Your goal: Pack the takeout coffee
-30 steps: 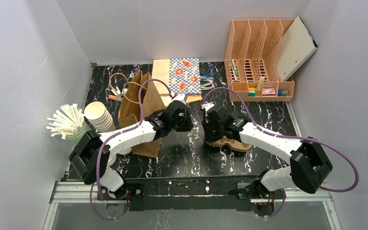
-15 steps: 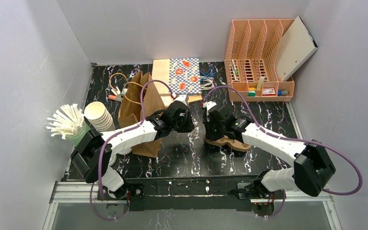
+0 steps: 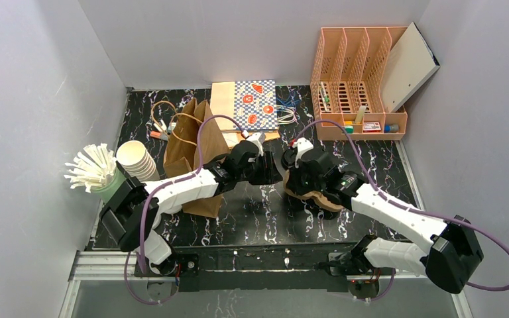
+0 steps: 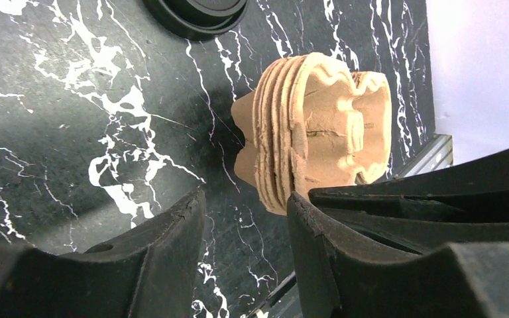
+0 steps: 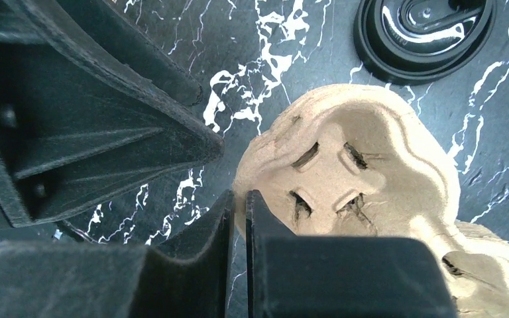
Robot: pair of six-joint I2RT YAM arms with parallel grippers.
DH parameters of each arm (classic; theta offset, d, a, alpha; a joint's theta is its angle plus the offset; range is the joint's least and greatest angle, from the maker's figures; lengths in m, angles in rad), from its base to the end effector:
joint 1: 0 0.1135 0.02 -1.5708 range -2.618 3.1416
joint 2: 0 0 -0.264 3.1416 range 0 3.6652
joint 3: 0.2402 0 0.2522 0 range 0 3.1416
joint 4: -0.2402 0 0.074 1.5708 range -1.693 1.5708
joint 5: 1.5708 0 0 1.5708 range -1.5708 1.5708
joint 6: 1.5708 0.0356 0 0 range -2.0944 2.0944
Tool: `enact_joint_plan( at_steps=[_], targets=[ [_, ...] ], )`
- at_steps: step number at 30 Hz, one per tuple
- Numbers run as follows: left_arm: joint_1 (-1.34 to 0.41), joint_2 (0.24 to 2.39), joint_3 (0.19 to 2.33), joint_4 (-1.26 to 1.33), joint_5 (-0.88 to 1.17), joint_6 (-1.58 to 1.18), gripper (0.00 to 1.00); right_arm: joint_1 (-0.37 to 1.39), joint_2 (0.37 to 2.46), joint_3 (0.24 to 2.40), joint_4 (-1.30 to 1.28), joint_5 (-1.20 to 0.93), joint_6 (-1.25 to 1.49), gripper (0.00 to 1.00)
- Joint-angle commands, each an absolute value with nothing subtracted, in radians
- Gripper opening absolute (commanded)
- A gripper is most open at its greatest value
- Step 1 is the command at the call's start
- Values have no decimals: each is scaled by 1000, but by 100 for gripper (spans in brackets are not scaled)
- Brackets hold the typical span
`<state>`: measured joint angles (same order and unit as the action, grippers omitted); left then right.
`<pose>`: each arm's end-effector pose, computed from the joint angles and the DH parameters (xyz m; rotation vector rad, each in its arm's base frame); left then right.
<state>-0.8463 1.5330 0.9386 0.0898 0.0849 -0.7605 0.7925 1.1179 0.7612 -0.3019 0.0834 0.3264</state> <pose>0.2247 -0.2584 0.2369 0.1532 2.2502 -1.0241 0.1717 0.1699 0.2546 -0.4804 2.2260 0.5123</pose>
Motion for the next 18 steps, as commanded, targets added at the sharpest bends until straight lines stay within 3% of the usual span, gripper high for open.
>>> enact_joint_plan(
  at_steps=[1,18],
  targets=[
    [-847,1536,920,151,133,-790,47,798,1083,737,-231,105,355,9],
    [-847,1597,946,190,170,-801,38,797,1048,736,-230,95,348,7]
  ],
)
